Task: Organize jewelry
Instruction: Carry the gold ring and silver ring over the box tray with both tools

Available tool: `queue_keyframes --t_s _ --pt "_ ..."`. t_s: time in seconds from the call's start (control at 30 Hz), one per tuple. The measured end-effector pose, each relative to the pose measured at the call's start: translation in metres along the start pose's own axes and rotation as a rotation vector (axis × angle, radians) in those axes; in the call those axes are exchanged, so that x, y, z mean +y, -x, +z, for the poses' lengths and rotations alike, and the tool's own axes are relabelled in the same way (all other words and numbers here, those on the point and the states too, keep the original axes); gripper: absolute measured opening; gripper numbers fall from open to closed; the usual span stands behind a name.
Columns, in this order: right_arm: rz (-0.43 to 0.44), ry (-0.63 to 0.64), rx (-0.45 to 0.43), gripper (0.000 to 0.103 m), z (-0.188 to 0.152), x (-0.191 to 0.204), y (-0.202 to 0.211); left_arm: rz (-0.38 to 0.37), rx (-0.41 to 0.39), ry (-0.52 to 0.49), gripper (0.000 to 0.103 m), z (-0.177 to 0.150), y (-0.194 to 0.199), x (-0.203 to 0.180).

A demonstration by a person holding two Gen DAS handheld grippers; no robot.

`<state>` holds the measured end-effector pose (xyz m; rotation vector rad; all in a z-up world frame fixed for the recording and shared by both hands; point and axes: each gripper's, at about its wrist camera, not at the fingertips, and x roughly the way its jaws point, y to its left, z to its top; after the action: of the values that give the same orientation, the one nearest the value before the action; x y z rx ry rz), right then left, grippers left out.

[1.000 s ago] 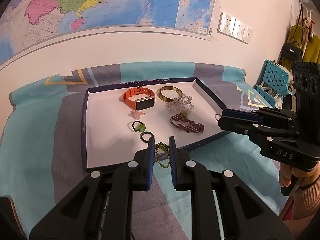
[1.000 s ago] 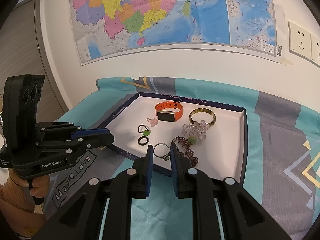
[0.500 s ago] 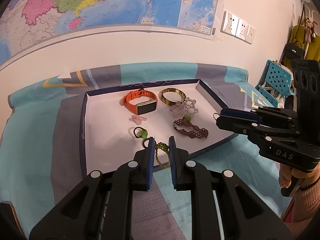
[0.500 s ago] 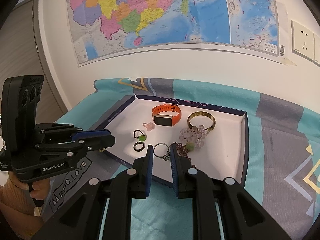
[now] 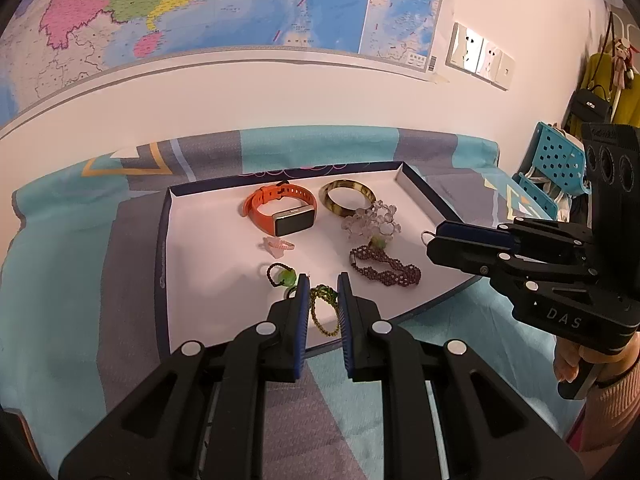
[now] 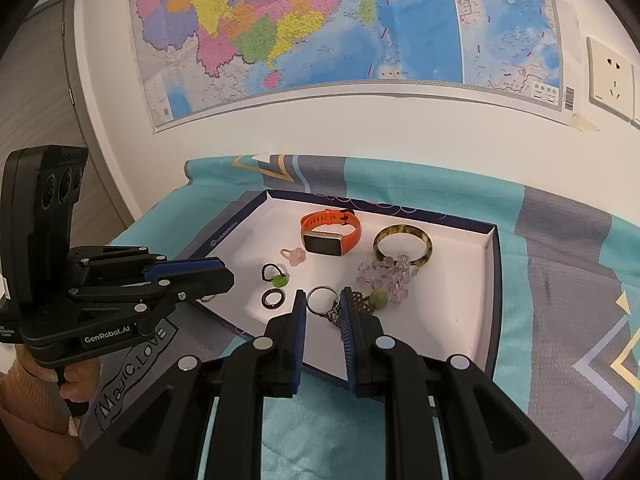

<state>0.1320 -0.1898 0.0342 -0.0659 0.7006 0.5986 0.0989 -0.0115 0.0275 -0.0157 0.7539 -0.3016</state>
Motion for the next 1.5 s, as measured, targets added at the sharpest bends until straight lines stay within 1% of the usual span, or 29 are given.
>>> queue_keyframes --t_s 0.67,1.5 --pt "-0.004 -0.011 0.009 0.015 0.002 -0.005 -0.008 0.004 0.007 0.005 0.015 0.006 -0.010 0.002" --pt "-0.006 -0.021 0.022 0.015 0.003 -0.007 -0.014 0.011 0.027 0.011 0.015 0.005 -0.021 0.003"
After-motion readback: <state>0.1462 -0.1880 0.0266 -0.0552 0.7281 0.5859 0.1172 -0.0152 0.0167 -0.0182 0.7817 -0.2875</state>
